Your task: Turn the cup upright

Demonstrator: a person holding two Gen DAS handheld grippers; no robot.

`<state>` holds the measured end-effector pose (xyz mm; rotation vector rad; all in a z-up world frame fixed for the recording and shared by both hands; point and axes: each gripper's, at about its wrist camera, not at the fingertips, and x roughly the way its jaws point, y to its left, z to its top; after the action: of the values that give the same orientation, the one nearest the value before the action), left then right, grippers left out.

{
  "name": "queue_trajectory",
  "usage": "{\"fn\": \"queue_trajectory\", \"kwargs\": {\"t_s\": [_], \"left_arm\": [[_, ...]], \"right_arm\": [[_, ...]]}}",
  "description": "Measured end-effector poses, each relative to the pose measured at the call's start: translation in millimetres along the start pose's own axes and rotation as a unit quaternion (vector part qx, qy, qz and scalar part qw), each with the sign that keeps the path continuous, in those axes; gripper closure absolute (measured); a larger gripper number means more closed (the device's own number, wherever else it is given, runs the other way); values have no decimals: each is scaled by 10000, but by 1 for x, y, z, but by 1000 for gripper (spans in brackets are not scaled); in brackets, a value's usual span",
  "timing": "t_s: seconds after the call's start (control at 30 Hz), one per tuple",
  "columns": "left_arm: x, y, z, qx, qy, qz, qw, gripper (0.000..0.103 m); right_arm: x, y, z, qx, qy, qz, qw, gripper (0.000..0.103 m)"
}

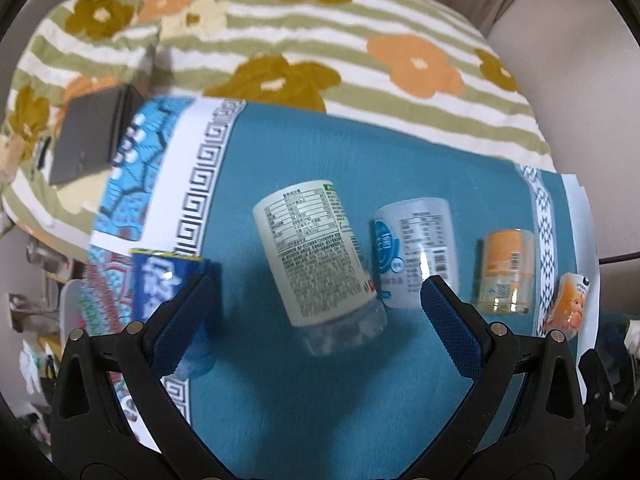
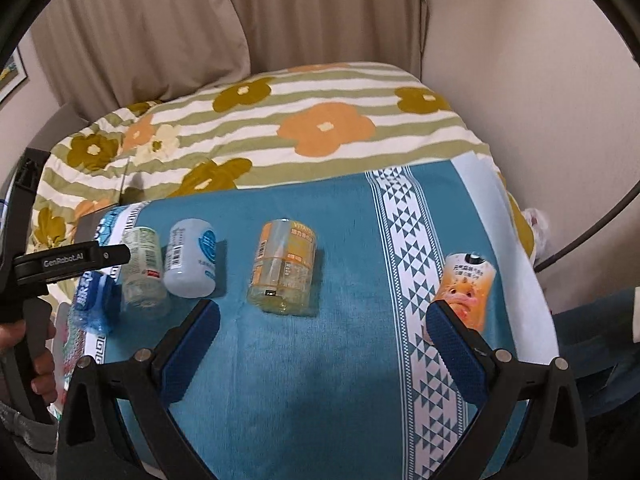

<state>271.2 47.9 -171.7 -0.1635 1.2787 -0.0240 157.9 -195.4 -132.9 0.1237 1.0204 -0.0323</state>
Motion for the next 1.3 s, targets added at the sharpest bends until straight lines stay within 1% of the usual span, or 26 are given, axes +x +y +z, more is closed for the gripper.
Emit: {"fn": "queue_trajectory", "kwargs": {"t_s": [0.13, 0.33, 0.43, 0.5, 0.53, 0.6, 0.63, 0.8, 0.97, 1.1, 1.3], "left_arm": [[24, 4, 7, -44, 292, -39, 9996, 0], [50, 6, 11, -56, 619, -108, 9980, 1], [60, 5, 10, -19, 761, -122, 9970, 11], [64, 5, 10, -38, 830, -157, 9964, 12], [65, 5, 9, -40, 838, -157, 9964, 13], [65, 4, 8, 1, 838, -168, 9963, 20], [65, 5, 9, 12, 852, -175, 9962, 27], [64, 5, 8, 54, 840, -202, 9962, 28], [55, 5, 6, 96, 747, -197, 9970, 29], [42, 3, 5, 109, 633, -219, 9977, 29], [19, -4, -3, 132, 434, -242, 9987, 29]], "right_arm": [[15, 3, 3, 95, 149, -75, 9998, 0], [28, 9, 11, 169, 248, -6, 9995, 0], [36, 14, 15, 143, 307, -10, 9994, 0], [39, 15, 15, 147, 355, -6, 9993, 0], [40, 16, 15, 145, 368, -5, 9992, 0], [42, 17, 16, 130, 404, -12, 9991, 0], [43, 18, 16, 120, 412, -18, 9991, 0], [44, 19, 17, 106, 412, -20, 9991, 0], [42, 20, 17, 75, 364, -11, 9993, 0], [38, 18, 16, 79, 303, 36, 9995, 0], [21, 13, 10, 32, 112, 109, 9999, 0]]}}
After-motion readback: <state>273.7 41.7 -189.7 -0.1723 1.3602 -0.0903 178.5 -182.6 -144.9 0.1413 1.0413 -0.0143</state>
